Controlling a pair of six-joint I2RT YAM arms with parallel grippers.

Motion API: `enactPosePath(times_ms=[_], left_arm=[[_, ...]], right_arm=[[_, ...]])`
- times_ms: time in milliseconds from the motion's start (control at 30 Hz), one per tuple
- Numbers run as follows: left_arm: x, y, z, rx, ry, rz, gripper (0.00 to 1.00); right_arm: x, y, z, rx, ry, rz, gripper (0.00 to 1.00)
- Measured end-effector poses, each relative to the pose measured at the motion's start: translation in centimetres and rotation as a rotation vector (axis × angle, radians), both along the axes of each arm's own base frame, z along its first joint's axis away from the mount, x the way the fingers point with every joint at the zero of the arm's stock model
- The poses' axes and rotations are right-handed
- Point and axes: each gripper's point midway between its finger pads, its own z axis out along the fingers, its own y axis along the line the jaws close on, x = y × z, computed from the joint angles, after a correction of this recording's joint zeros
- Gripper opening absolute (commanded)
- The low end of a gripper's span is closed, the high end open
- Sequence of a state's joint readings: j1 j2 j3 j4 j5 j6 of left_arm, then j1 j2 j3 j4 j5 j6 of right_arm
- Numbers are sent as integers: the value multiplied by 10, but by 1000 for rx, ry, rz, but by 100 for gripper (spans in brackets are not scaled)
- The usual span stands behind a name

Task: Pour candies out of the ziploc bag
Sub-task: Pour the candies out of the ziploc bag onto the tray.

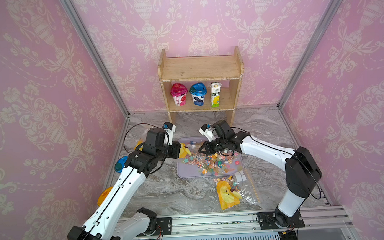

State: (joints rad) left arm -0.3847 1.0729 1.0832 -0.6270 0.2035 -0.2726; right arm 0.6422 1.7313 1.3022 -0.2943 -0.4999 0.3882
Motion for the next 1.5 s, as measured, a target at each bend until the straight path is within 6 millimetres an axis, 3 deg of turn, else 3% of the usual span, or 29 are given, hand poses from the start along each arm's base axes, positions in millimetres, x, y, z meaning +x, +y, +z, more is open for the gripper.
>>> enactPosePath(times_ms=[1500], left_arm=[[5, 21, 7, 59, -36, 47, 0]], right_arm=[[12, 25, 4, 7, -5, 35, 0]])
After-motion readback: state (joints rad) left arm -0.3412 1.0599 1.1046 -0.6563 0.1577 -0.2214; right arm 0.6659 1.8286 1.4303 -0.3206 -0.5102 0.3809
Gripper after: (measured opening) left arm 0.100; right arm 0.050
